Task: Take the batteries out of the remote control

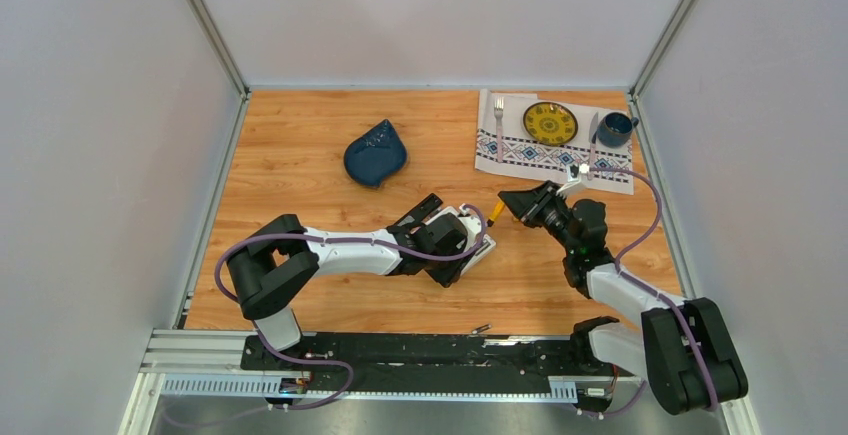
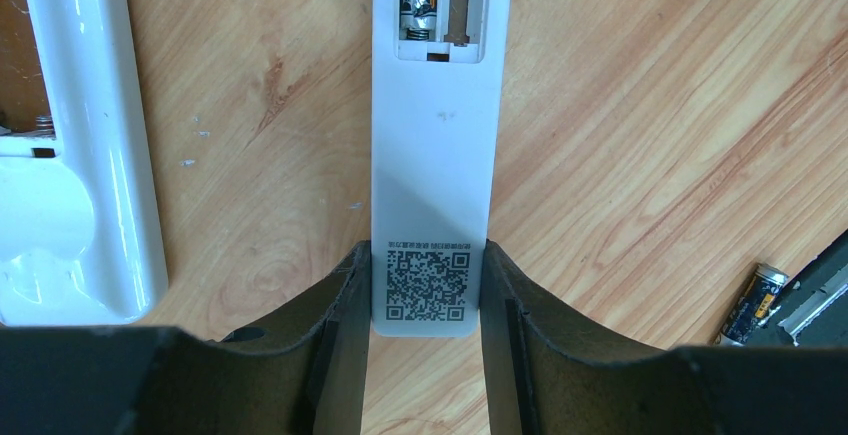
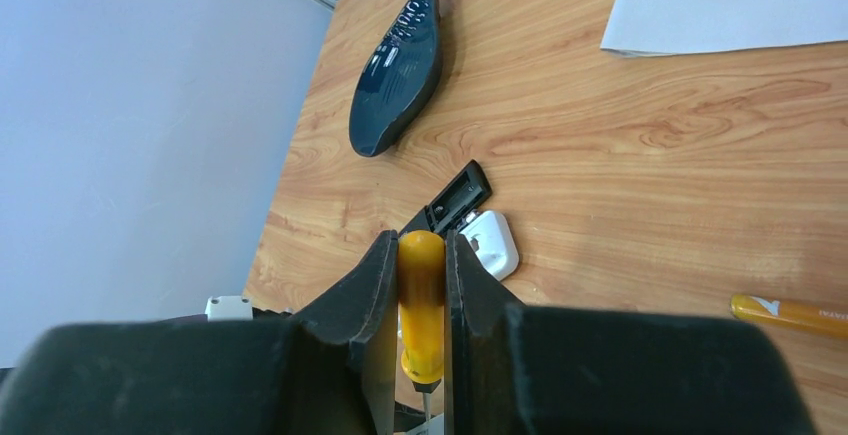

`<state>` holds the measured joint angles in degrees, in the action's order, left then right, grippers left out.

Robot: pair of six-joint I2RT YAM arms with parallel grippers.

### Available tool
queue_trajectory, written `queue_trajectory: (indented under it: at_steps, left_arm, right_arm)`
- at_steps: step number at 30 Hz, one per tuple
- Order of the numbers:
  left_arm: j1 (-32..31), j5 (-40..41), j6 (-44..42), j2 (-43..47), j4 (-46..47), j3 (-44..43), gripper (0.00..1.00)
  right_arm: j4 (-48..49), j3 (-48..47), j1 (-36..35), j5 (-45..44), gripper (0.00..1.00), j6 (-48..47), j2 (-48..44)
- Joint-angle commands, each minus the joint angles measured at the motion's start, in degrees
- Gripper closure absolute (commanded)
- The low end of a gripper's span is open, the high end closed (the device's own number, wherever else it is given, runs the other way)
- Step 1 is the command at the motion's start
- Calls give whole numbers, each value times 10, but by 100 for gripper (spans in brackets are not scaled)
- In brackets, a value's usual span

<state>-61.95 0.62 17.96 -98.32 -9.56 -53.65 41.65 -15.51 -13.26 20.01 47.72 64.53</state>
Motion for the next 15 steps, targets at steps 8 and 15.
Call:
queue_trajectory:
  at_steps: [8,15]
  left_arm:
    - [-4,-13,16,-37,-61,24,100]
    - [-4,-8,6,-31,-78,1,100]
  right_arm:
    - [-39,-29,0,-8,100,-21,-26]
    - [-78,-43,0,-2,100,-47,-42]
